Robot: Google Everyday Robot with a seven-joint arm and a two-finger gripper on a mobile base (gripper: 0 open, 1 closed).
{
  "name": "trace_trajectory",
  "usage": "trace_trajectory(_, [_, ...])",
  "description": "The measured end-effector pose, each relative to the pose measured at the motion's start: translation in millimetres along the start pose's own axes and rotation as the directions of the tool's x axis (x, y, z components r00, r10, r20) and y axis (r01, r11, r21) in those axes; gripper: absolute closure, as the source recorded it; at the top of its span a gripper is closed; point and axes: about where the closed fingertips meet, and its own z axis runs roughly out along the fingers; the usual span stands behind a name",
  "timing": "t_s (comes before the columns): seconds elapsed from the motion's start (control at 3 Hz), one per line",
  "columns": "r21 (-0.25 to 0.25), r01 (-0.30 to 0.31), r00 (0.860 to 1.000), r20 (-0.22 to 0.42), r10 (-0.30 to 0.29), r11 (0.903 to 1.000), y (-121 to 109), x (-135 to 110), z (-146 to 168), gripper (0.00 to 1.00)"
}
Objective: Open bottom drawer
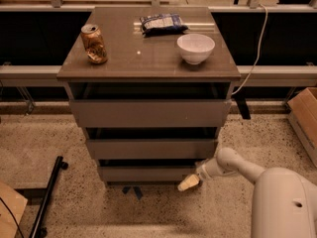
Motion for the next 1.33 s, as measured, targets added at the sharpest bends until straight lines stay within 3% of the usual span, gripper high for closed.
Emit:
trace_trajectory(0.67, [-0.050,-0.023,0.993,0.118,0.029,0.9985,-37.1,-5.6,39.5,0.00])
trace_trajectory(1.0, [-0.002,-0.028,0.989,0.145,0.028,0.9996,-63.6,-12.6,26.7,0.00])
trace_trajectory(1.33, [-0.002,-0.028,0.989,0.145,0.028,0.9996,-58.1,-7.8,25.1,0.00])
